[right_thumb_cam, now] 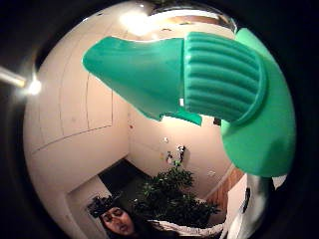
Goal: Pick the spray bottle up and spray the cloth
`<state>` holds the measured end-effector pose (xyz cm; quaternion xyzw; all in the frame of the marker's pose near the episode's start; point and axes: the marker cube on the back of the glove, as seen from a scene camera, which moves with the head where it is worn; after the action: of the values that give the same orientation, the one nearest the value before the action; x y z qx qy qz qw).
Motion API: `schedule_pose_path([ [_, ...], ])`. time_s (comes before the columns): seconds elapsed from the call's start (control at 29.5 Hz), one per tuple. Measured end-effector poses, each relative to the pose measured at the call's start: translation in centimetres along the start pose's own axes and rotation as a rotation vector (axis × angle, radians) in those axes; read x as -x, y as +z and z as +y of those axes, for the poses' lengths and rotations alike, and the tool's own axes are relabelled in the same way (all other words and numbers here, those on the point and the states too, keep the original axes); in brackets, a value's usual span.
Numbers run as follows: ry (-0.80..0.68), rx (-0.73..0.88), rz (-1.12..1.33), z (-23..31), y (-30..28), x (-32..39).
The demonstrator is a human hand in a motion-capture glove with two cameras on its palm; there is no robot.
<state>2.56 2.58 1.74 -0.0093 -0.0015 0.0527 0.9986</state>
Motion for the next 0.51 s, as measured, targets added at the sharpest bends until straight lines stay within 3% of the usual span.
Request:
schedule_pose_path([
  [0.24,-0.057,-0.011,0.086,0.4,2.0,-0.7],
  [0.51,-0.007,0.010,0.107,0.5,3.2,-1.8],
])
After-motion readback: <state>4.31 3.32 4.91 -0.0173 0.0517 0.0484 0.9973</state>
